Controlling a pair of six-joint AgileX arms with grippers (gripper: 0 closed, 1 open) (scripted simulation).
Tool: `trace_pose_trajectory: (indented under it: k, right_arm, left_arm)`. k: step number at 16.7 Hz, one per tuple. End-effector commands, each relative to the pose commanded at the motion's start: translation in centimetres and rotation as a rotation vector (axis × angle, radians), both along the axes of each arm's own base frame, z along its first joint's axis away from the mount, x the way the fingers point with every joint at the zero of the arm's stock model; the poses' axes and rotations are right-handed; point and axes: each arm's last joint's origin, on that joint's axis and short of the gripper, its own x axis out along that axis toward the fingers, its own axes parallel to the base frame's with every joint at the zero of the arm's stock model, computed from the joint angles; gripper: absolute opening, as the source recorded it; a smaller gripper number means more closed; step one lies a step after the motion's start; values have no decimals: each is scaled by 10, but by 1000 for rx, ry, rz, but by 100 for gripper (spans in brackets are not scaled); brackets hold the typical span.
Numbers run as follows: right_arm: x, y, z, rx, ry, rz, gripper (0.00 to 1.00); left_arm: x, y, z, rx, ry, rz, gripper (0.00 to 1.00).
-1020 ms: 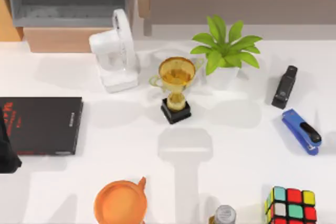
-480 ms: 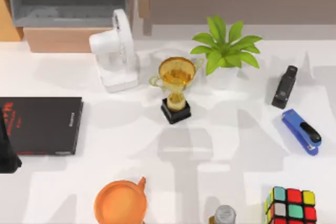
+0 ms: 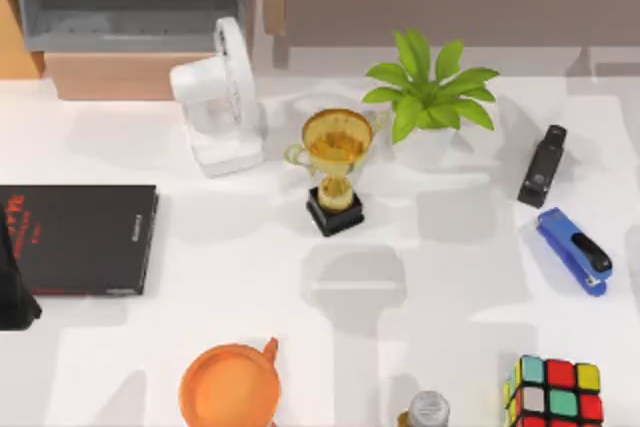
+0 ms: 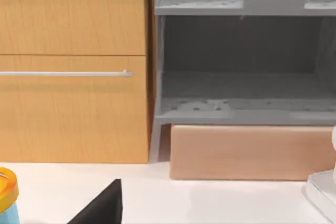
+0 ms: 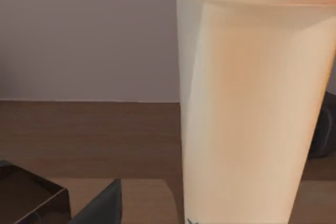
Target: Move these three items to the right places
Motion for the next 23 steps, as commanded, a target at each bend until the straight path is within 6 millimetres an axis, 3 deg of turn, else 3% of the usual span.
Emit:
trace_pose_trajectory:
  k: [3, 10, 18, 23]
  right_arm:
    - [17, -4, -6, 4, -21, 1, 100]
    - [21, -3, -7, 5, -20, 3, 100]
    - [87, -6, -5, 4, -27, 1, 100]
    - [98, -6, -6, 5, -23, 1, 100]
  left_arm:
    - [0, 0, 0, 0, 0, 0, 100]
    - [0, 0, 0, 0, 0, 0, 100]
    - [0, 0, 0, 0, 0, 0, 100]
    - [0, 0, 0, 0, 0, 0, 100]
